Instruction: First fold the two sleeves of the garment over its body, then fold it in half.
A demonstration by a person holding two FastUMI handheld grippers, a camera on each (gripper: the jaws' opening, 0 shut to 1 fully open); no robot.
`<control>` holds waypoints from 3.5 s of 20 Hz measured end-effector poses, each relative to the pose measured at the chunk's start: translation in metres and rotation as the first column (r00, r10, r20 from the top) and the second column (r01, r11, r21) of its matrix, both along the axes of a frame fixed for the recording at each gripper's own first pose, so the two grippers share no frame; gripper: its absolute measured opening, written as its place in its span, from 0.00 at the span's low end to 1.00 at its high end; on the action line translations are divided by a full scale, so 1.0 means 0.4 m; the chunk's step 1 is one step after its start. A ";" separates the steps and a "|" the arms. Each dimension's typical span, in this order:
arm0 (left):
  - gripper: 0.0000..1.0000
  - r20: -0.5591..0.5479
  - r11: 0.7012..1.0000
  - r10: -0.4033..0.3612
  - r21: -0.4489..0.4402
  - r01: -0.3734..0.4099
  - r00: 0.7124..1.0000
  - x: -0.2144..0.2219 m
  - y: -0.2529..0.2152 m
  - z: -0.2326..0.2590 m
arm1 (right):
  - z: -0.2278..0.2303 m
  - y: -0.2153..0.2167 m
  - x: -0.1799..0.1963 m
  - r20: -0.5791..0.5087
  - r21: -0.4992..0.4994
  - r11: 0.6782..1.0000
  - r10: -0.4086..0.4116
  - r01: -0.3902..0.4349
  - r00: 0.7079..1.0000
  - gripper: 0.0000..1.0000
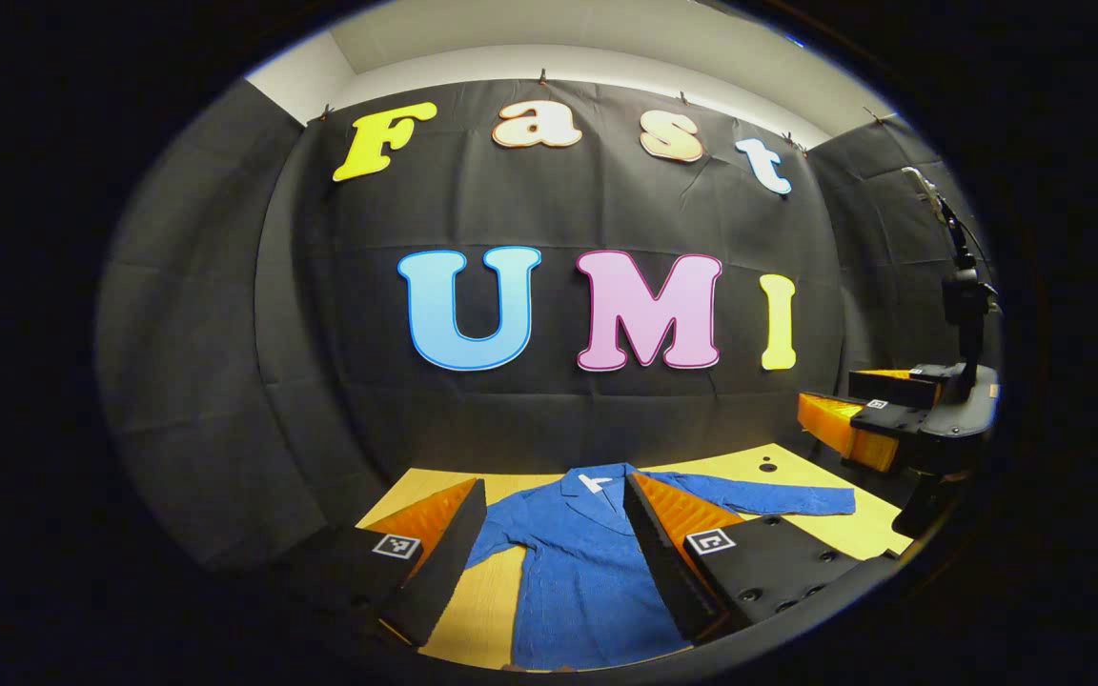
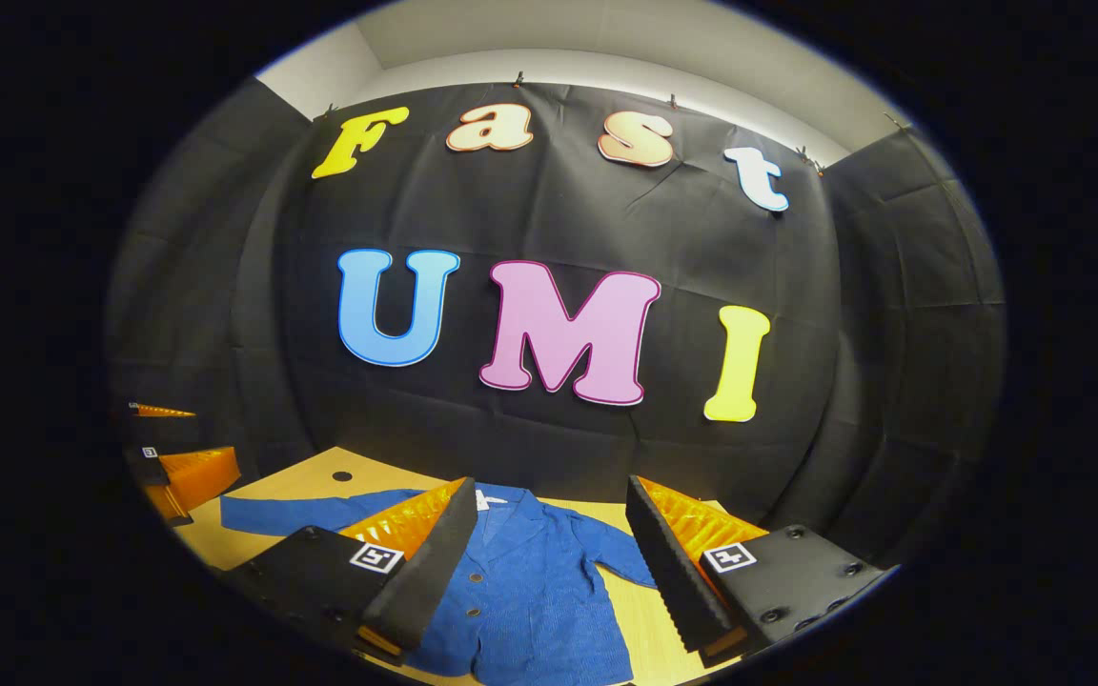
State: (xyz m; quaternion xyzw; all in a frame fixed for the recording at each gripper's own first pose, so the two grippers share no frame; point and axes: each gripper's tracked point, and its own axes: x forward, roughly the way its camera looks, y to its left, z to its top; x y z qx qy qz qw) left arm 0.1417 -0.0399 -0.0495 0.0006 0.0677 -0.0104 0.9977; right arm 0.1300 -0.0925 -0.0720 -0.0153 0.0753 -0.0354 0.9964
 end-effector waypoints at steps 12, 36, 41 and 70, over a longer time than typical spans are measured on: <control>0.83 -0.001 0.997 0.035 0.064 -0.035 0.999 0.051 -0.014 -0.029 | -0.205 -0.112 0.305 -0.256 0.104 0.995 0.027 0.000 0.966 0.99; 0.86 -0.144 0.996 0.031 0.090 -0.018 0.989 0.206 -0.219 -0.115 | -0.929 -0.949 0.101 -0.827 0.102 0.751 -0.300 0.652 0.475 0.97; 0.86 -0.202 0.996 0.002 0.084 0.015 0.979 0.202 -0.255 -0.150 | -1.004 -0.934 0.012 -0.903 0.064 0.723 -0.252 0.688 0.349 0.94; 0.84 -0.217 0.996 0.042 0.082 -0.025 0.975 0.161 -0.234 -0.169 | -0.839 -0.781 0.242 -0.804 0.363 0.754 -0.043 0.548 0.592 0.01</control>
